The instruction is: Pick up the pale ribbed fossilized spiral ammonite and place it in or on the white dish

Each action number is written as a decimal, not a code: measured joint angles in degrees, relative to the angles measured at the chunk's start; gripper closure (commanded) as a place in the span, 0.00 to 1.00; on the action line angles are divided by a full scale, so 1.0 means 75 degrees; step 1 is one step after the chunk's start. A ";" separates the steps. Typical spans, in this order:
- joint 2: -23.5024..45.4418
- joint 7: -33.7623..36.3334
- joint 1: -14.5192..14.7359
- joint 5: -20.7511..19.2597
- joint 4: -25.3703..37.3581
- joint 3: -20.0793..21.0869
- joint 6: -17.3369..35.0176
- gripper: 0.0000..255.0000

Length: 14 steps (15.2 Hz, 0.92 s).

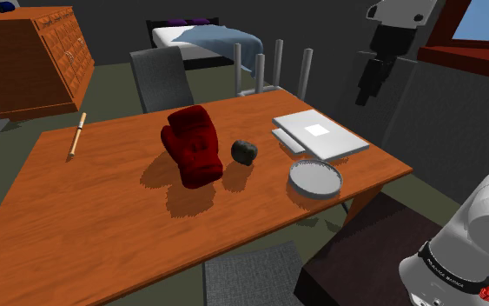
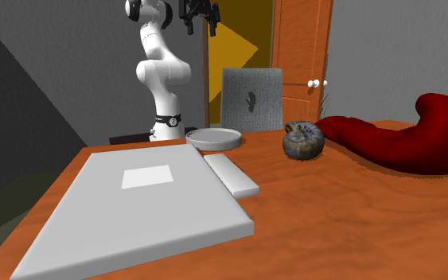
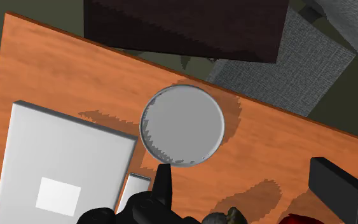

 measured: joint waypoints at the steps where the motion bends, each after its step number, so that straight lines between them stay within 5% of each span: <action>1: 0.0000 0.0000 0.0000 0.0000 0.0000 0.0000 0.0000 0.00; 14: 0.3383 0.0290 0.0173 0.1232 0.0914 -0.0147 0.1717 0.00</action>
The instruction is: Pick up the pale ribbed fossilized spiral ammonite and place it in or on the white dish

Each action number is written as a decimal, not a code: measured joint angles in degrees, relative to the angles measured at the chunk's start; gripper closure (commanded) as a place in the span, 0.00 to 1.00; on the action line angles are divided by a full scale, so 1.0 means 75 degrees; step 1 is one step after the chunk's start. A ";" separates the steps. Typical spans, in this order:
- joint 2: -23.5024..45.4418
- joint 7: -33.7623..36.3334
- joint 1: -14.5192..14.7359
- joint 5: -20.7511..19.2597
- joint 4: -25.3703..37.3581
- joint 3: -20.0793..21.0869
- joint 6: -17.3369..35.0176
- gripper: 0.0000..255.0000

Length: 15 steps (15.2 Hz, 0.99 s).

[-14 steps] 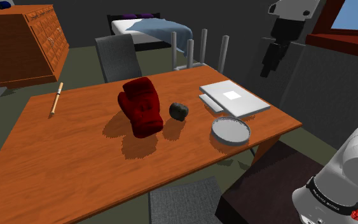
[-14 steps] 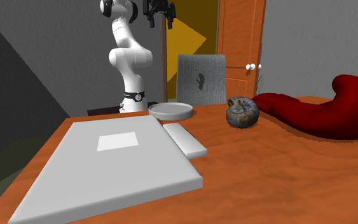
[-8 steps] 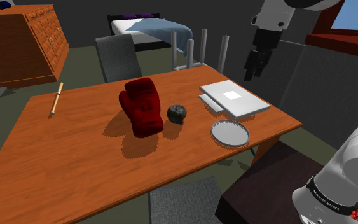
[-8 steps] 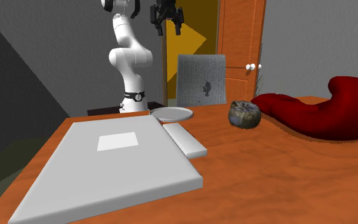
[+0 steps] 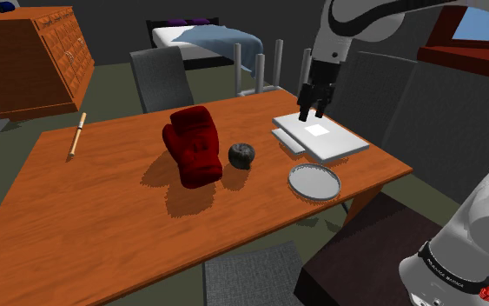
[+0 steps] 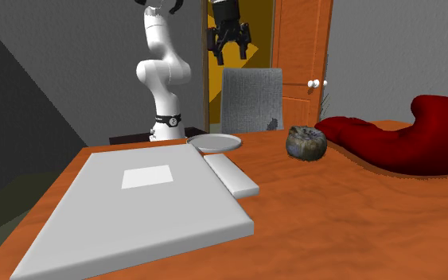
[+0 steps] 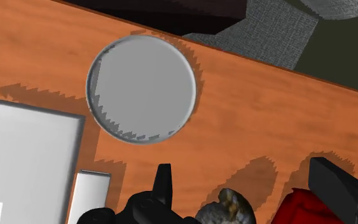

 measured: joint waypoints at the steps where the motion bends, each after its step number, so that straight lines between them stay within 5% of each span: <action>1: 0.0258 0.0030 0.0029 0.0123 0.0089 0.0007 0.0112 0.00; 15: 0.4560 -0.0001 0.0071 0.1858 0.2882 0.0055 0.0721 0.00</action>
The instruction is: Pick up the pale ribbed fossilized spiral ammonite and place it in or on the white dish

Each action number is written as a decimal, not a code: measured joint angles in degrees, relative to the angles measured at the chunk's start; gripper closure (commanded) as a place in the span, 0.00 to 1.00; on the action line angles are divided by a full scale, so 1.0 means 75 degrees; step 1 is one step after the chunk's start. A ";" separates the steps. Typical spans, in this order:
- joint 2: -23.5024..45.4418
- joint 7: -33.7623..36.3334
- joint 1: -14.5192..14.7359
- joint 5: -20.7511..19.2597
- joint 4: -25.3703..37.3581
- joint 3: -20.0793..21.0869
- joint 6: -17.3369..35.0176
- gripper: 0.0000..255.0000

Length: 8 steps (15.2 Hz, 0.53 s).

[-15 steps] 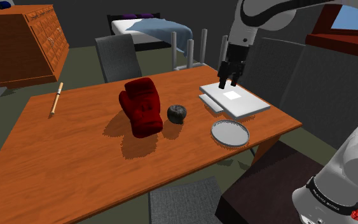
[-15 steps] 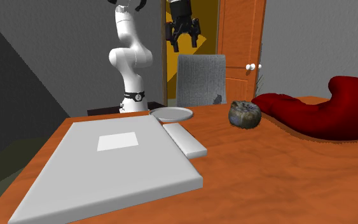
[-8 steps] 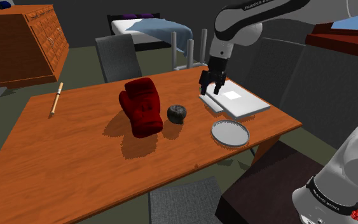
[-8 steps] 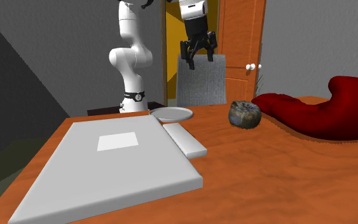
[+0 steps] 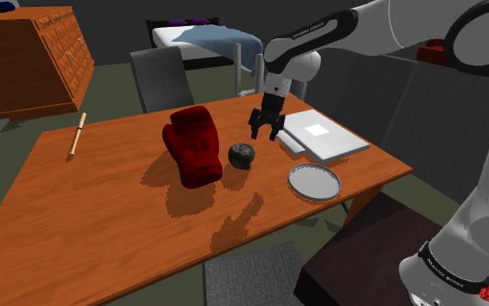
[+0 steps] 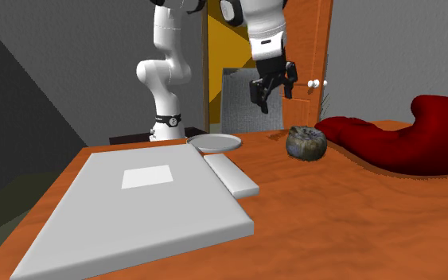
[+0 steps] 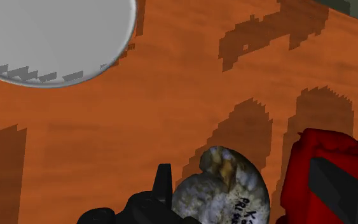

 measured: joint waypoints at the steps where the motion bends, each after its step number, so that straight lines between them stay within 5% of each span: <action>1: 0.0305 0.0013 -0.0020 0.0111 0.0269 0.0022 -0.0027 0.00; 8: 0.1254 0.0045 0.0035 0.0450 0.0820 0.0163 0.0262 0.00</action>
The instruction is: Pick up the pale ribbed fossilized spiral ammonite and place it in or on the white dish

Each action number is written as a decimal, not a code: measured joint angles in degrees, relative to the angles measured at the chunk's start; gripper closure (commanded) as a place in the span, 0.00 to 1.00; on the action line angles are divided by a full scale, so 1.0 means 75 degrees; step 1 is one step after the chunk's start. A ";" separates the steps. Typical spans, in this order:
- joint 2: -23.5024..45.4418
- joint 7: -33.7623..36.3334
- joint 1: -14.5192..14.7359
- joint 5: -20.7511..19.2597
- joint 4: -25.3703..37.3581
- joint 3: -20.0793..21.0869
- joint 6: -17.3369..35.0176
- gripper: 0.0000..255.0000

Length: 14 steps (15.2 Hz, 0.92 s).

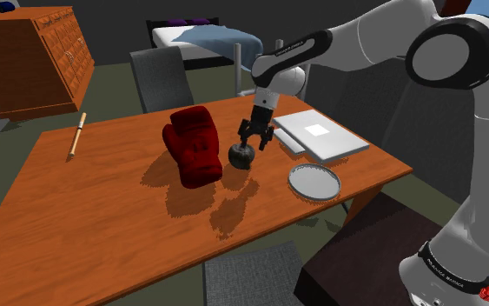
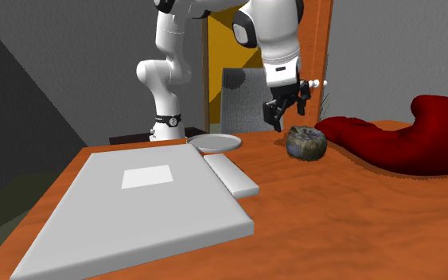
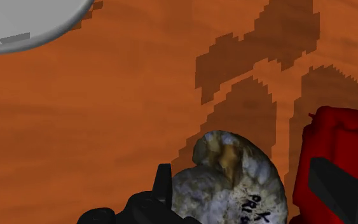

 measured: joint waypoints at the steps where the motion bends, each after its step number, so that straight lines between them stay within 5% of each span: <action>1: -0.0005 -0.0014 0.0021 0.0021 -0.0085 0.0013 0.0083 0.00; 9: 0.0077 -0.0050 0.0080 0.0075 -0.0217 0.0052 0.0315 0.00; 10: 0.0077 -0.0050 0.0080 0.0075 -0.0217 0.0052 0.0315 1.00; 14: -0.0007 -0.0029 0.0116 0.0161 -0.0200 0.0091 0.0308 1.00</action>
